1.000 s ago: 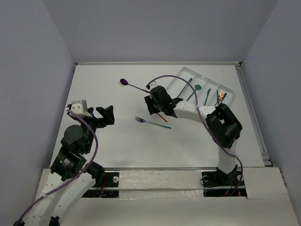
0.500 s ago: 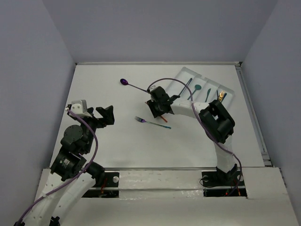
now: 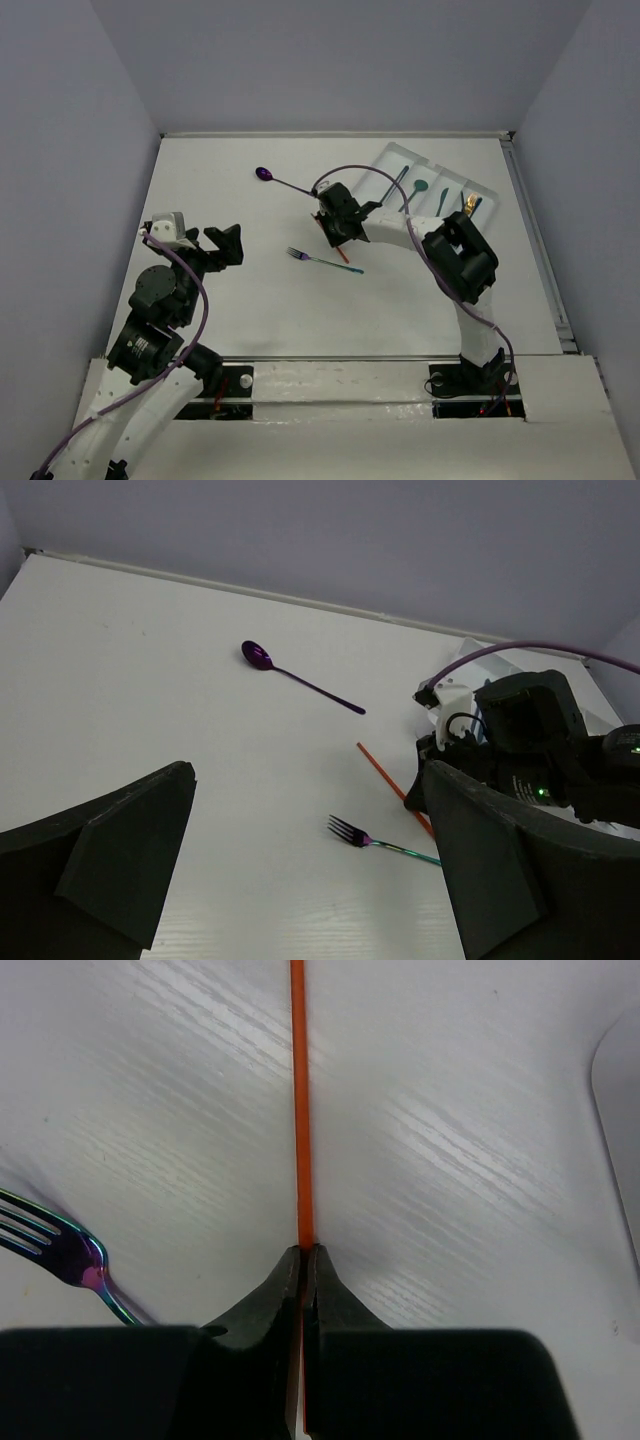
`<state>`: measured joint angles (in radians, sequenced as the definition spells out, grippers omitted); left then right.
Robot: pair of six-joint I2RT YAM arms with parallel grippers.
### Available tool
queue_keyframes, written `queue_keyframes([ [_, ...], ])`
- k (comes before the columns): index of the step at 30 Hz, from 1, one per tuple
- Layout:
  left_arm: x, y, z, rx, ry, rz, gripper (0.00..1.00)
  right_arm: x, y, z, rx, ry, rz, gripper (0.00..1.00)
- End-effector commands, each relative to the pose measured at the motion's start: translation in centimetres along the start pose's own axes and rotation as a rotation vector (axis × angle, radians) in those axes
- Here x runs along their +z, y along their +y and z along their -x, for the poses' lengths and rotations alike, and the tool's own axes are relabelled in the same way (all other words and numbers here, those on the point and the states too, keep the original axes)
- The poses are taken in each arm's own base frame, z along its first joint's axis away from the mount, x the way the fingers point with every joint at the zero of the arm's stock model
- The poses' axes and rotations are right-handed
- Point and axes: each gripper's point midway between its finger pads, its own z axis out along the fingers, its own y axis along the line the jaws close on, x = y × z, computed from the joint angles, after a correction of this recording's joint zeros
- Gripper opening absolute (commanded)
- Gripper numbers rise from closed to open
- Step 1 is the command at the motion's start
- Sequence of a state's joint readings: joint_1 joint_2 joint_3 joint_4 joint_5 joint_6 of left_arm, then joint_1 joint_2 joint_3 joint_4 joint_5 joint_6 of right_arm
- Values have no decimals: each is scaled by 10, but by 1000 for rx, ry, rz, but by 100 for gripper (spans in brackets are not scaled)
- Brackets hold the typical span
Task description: Sort the eating utensils into containers
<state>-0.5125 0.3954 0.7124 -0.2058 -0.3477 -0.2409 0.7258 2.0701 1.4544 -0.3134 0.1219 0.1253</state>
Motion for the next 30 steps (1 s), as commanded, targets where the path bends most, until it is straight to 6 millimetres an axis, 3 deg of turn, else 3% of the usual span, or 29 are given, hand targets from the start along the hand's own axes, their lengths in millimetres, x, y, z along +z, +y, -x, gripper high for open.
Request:
queue_keyframes([
  [1, 3, -1, 9, -6, -43, -4, 99, -6, -4, 42, -52, -155, -25, 0],
  [6, 2, -1, 10, -8, -47, -4, 99, -42, -14, 104, -15, -340, -59, 0],
  [7, 2, -1, 10, -8, -47, -6, 99, -56, -28, 124, 53, -407, -70, 0],
  [12, 1, -2, 11, -9, -50, -13, 99, -85, -81, 162, 323, -612, -129, 0],
  [15, 1, -1, 11, -10, -53, -13, 99, -89, -121, 166, 531, -674, -186, 0],
  [20, 0, -1, 12, -11, -57, -11, 99, -87, -182, 153, 833, -744, -226, 0],
  [23, 0, -2, 12, -12, -59, -14, 99, -90, -205, 150, 925, -783, -271, 0],
  [30, -1, -1, 13, -13, -62, -14, 99, -76, -224, 147, 1046, -787, -277, 0],
])
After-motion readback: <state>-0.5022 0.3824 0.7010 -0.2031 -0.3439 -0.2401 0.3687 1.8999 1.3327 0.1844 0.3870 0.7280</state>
